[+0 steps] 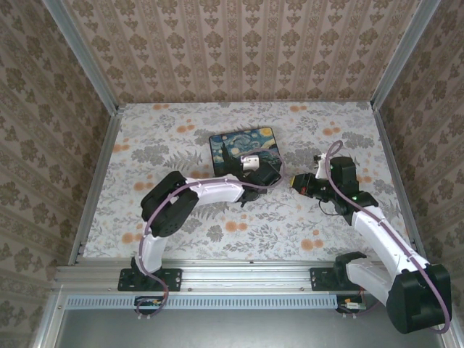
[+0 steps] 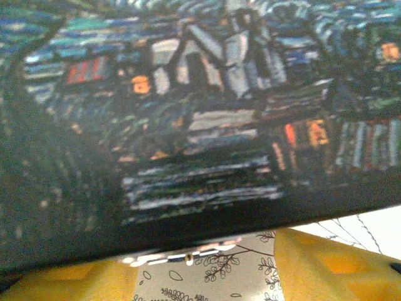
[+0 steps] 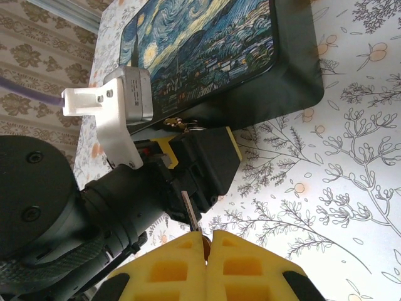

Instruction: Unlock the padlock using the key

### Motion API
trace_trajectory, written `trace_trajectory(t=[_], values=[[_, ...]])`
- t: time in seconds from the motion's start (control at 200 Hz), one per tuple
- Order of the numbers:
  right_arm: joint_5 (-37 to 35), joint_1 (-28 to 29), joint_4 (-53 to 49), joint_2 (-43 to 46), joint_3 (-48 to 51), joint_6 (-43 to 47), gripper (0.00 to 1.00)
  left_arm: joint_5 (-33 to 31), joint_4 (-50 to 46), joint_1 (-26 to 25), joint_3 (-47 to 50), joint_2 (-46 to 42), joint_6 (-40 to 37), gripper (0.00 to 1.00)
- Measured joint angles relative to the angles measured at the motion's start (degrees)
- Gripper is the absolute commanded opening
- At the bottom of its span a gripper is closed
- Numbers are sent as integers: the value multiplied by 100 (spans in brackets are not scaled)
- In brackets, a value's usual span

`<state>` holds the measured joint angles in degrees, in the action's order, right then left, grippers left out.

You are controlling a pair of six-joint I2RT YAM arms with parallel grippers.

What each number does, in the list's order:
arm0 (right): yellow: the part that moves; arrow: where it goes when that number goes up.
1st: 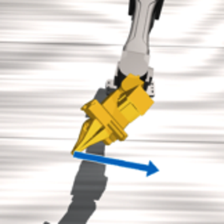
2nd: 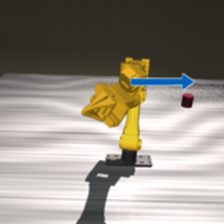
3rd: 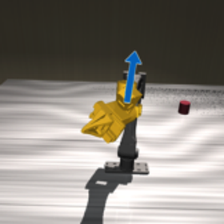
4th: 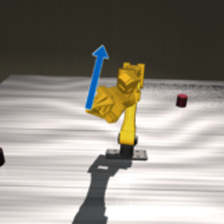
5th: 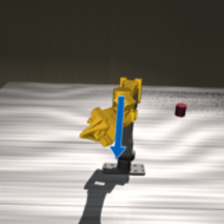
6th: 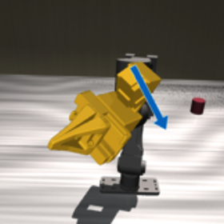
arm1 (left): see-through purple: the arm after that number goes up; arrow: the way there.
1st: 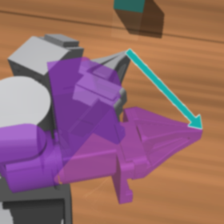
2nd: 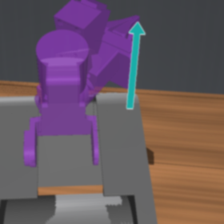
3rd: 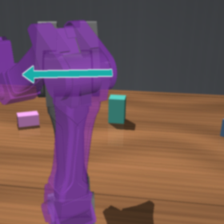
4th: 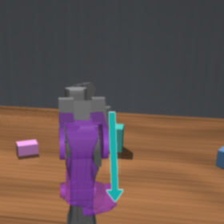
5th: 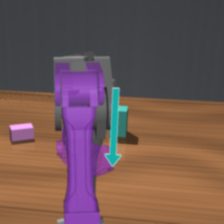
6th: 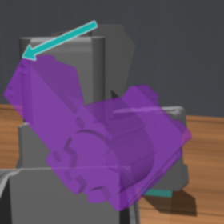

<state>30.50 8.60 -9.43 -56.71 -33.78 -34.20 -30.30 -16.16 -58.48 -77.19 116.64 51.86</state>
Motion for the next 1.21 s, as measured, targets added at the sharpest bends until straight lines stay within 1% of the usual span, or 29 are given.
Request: trace_trajectory(t=[0.055, 0.28, 0.4, 0.48, 0.83, 0.965, 1.205], values=[[33, -9, 7, 4, 39, 0, 0, -59, -164, 0, -114, 59, 70, 52], [164, -122, 4, 52, 144, 0, 0, -203, -531, 0, -400, 269, 282, 46], [214, -129, 9, 63, 151, 0, 0, -254, -649, 0, -470, 354, 350, 36], [254, -129, 9, 63, 155, 2, 0, -271, -699, 0, -505, 365, 378, 33], [297, -129, 11, 63, 190, 13, 0, -282, -752, 0, -509, 365, 393, 27], [297, -129, -24, 81, 214, 92, 0, -92, -883, 7, -516, 289, 389, 25], [273, -133, -264, 365, 214, 260, 0, 590, -1954, 7, -605, -201, 236, 24]])
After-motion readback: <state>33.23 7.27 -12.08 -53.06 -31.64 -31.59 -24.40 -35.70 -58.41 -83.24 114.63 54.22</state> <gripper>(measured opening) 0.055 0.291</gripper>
